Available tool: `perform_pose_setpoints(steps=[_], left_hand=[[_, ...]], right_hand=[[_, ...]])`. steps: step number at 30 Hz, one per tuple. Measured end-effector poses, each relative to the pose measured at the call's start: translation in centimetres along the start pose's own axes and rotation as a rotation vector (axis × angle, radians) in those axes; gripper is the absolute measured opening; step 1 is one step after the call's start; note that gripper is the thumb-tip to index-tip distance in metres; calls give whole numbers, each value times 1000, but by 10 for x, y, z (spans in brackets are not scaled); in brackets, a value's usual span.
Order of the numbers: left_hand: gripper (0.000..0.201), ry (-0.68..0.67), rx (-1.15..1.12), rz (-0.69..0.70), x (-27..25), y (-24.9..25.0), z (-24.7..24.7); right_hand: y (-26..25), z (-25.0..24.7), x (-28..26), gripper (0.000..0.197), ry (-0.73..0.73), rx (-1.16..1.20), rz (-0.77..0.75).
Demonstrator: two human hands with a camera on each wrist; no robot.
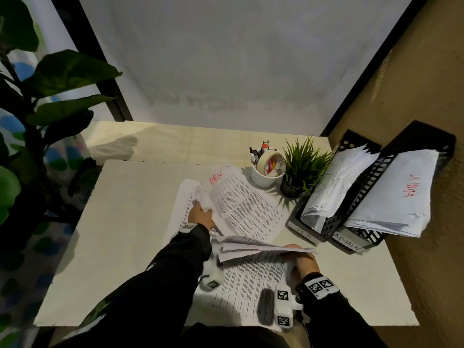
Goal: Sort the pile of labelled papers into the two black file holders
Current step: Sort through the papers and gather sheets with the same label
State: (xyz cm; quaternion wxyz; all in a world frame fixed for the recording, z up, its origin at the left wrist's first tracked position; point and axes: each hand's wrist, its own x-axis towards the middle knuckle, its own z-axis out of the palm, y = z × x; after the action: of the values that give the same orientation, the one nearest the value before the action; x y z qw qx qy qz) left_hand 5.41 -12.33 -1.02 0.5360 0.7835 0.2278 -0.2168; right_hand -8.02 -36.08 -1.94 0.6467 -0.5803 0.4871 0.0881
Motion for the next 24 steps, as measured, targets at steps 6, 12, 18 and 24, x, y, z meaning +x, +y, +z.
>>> perform_pose_setpoints(steps=[6, 12, 18, 24], left_hand=[[17, -208, 125, 265, -37, -4, -27], [17, -313, 216, 320, -53, 5, -64], [40, -265, -48, 218, -68, 40, -81], [12, -267, -334, 172, -73, 43, -72]], right_hand=[[-12, 9, 4, 23, 24, 91, -95], [-29, 21, 1, 39, -144, 57, -79], [-52, 42, -2, 29, -259, 106, -133], [-80, 51, -20, 29, -296, 288, -183]])
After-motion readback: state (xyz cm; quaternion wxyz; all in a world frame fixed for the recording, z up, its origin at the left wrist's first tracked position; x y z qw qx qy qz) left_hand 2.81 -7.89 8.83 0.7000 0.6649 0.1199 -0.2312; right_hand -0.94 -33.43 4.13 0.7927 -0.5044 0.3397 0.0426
